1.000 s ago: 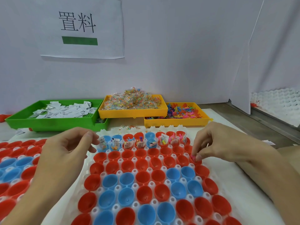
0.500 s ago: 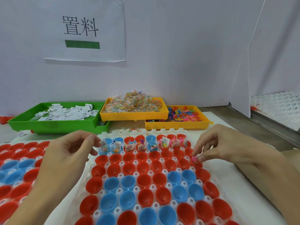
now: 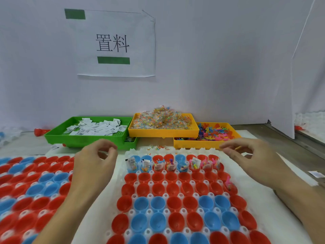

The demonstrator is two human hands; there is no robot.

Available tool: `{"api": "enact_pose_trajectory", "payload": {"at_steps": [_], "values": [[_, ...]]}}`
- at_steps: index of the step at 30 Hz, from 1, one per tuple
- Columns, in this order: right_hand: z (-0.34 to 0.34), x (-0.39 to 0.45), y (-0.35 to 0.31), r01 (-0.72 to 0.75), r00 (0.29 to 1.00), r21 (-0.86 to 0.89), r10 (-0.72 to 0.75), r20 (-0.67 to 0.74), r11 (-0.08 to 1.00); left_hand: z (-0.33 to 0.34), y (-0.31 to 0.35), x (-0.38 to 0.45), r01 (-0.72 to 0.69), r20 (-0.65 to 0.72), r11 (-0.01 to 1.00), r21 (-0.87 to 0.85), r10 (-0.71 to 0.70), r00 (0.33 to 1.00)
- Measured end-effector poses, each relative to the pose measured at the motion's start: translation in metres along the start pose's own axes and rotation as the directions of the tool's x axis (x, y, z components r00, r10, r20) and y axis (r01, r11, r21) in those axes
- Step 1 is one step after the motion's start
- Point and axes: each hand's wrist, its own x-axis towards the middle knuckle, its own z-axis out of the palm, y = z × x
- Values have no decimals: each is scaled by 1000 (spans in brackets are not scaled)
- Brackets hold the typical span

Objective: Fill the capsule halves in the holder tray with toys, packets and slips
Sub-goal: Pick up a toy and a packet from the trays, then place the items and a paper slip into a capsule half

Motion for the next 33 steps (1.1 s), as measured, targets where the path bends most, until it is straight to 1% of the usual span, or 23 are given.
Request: {"api": "enact_pose_trajectory", "payload": {"at_steps": [2, 5, 8, 11, 14, 16, 17, 19, 21, 24, 30, 33], "values": [[3, 2, 5, -15, 998, -20, 14, -61, 1000, 7, 1, 22, 25, -10, 995, 98, -24, 1000], [5, 2, 11, -21, 990, 4, 21, -142, 1000, 20, 0, 65, 9, 10, 976, 220, -11, 1000], [6, 1, 15, -26, 983, 40, 33, -180, 999, 32, -5, 105, -1, 94, 936, 353, -34, 995], [8, 1, 18, -40, 983, 46, 47, -177, 998, 37, -19, 136, -31, 209, 847, 531, -96, 973], [11, 2, 22, -50, 982, 60, 60, -178, 997, 34, -35, 155, -70, 271, 722, 688, -166, 948], [13, 1, 25, -50, 982, 69, 62, -180, 996, 34, -39, 161, -101, 320, 654, 750, -226, 920], [13, 1, 26, -50, 982, 72, 62, -180, 996, 35, -40, 163, -97, 325, 645, 758, -246, 913], [14, 1, 27, -52, 982, 80, 66, -177, 995, 37, -39, 167, -57, 303, 681, 730, -248, 920], [14, 1, 27, -58, 982, 90, 73, -174, 994, 38, -40, 167, -29, 262, 723, 690, -212, 942], [14, 0, 26, -55, 982, 100, 71, -173, 994, 43, -42, 165, -25, 213, 757, 653, -152, 965], [15, -1, 21, -45, 985, 104, 61, -160, 994, 48, -46, 165, 69, 122, 840, 539, -158, 980], [14, -1, 20, -48, 985, 109, 65, -157, 993, 49, -51, 168, 76, 89, 868, 490, -136, 987]]}}
